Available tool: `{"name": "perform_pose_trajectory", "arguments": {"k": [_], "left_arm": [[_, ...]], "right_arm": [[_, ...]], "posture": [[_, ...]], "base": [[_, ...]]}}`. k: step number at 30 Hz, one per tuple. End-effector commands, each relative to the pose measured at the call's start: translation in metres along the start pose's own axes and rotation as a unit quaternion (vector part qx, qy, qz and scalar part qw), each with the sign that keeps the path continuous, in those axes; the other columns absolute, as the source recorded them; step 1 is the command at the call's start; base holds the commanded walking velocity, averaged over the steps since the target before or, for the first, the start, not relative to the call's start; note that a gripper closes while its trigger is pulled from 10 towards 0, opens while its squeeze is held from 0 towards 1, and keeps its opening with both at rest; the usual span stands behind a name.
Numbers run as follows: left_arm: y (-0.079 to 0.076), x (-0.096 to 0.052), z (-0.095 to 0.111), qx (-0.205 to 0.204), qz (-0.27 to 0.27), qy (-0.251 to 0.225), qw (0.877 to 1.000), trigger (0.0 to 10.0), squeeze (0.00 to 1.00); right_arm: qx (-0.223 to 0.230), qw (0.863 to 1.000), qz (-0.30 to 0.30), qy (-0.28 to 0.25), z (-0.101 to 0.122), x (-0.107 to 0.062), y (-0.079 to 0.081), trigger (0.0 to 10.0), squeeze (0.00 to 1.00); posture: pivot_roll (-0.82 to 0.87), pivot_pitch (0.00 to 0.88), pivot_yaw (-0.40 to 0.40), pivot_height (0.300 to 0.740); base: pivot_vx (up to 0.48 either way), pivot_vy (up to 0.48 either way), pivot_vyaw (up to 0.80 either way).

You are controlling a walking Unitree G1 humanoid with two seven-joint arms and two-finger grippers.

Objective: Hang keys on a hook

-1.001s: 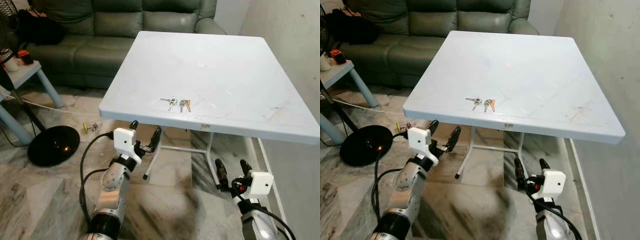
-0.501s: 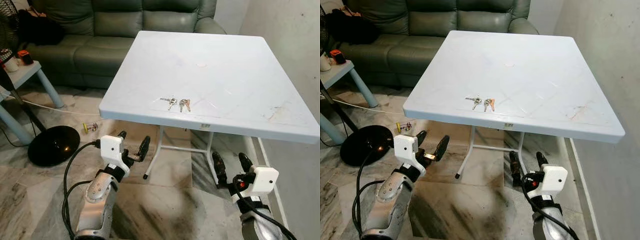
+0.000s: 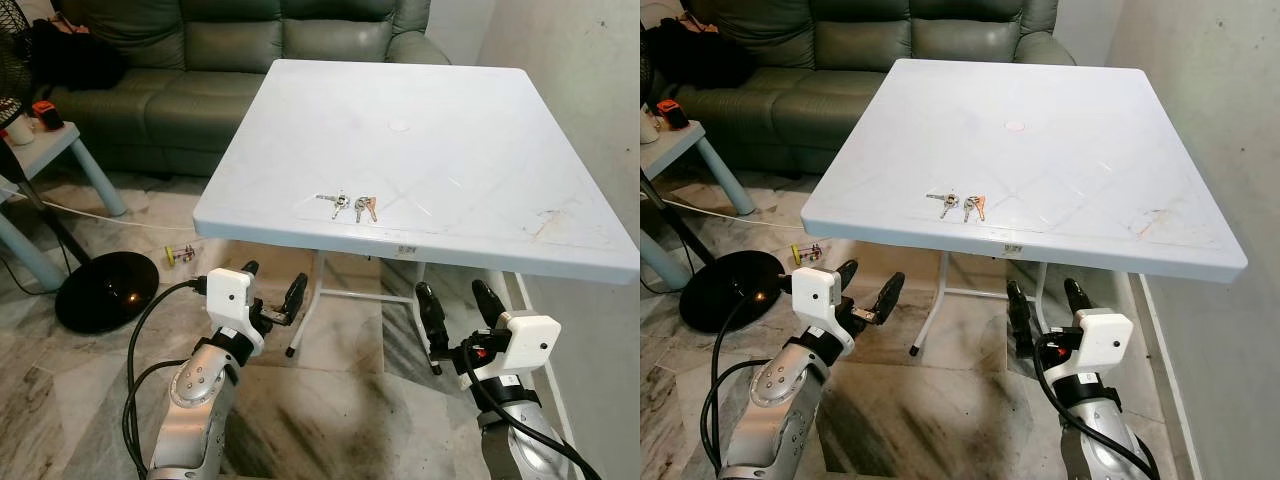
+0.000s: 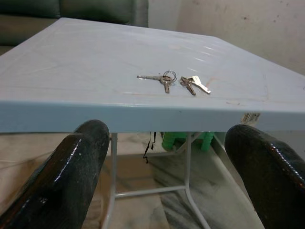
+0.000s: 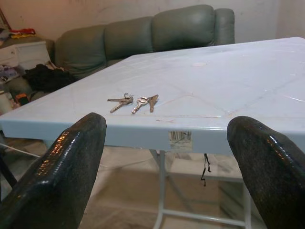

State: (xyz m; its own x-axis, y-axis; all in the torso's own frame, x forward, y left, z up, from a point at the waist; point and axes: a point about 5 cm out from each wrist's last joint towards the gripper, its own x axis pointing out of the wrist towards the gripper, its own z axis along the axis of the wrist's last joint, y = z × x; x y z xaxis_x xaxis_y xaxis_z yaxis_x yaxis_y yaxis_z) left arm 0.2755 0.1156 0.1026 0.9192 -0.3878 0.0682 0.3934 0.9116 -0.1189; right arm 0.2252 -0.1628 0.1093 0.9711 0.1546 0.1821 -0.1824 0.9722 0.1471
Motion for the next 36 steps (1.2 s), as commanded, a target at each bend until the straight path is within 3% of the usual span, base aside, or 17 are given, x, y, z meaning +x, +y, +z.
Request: {"name": "perform_pose_trajectory", "arguments": {"k": [1,9,32,36], "left_arm": [[-0.001,0.000,0.005,0.000,-0.006,-0.002,1.000,10.0,0.00],[0.000,0.003,0.008,-0.033,0.003,0.001,0.999,10.0,0.00],[-0.002,0.001,0.015,-0.045,-0.002,0.017,0.999,10.0,0.00],[-0.002,0.001,0.016,-0.044,0.001,0.015,0.999,10.0,0.00]], "right_arm": [[-0.005,1.000,-0.003,-0.001,0.005,0.000,0.000,10.0,0.00],[-0.003,1.000,-0.002,0.008,0.006,0.000,0.003,10.0,0.00],[0.001,1.000,-0.001,0.031,0.011,-0.002,0.010,10.0,0.00],[0.000,1.000,0.001,0.031,0.011,-0.002,0.011,10.0,0.00]], "posture": [[0.11,0.057,0.017,0.740],[0.10,0.063,0.013,0.740],[0.10,0.054,0.012,0.740],[0.10,0.054,0.012,0.740]], "base": [[0.000,0.000,0.00],[0.000,0.000,0.00],[0.000,0.457,0.00],[0.000,0.150,0.00]]}}
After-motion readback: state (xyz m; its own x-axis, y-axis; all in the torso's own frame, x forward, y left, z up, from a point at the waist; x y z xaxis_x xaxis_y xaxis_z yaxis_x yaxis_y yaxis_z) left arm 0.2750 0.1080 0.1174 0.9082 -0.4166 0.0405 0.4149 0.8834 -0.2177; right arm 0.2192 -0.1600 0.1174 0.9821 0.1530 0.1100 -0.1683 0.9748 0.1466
